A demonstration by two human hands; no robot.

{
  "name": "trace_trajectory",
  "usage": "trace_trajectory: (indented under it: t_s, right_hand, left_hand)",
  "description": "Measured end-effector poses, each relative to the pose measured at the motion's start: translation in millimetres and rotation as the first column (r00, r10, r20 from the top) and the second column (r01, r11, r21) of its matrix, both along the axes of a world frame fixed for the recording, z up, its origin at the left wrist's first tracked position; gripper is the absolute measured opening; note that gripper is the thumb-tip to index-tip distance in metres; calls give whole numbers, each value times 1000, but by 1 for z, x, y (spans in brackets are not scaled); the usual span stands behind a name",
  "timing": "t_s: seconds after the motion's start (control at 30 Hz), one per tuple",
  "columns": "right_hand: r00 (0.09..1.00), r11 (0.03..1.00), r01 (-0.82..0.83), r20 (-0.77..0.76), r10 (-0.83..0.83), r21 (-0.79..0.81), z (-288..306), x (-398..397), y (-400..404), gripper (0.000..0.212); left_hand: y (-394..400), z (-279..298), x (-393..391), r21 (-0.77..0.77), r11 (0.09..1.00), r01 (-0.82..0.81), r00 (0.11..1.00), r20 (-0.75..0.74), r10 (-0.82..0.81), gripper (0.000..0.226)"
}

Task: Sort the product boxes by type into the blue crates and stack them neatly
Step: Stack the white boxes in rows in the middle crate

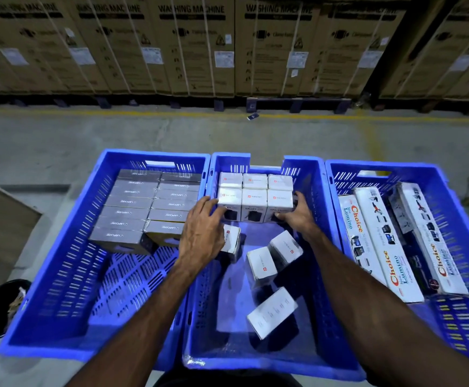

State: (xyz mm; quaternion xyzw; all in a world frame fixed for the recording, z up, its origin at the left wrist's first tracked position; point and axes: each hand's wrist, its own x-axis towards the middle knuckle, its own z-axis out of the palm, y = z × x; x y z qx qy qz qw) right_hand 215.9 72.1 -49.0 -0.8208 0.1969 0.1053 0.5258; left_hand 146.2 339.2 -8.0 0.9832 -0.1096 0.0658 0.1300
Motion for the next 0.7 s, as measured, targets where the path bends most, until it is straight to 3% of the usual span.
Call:
trace_trajectory:
  t_s: [0.17, 0.47, 0.63, 0.7]
  right_hand:
    - [998, 995, -65, -23, 66, 70, -11, 11, -11, 94]
    - [997, 995, -58, -49, 62, 81, -14, 13, -13, 88]
    - [988, 993, 114, -105, -116, -30, -23, -7, -13, 53]
    - [996, 991, 80, -21, -82, -107, -12, -25, -9, 37]
  left_hand:
    - [-1, 2, -3, -92, 996, -9, 999, 38, 13, 51]
    - [-2, -2, -1, -66, 998, 8, 1000, -13, -9, 50]
    - [-1, 1, -2, -103, 995, 10, 1000, -14, -11, 50]
    - [0, 2, -3, -162, 987, 9, 1000, -6, -10, 50]
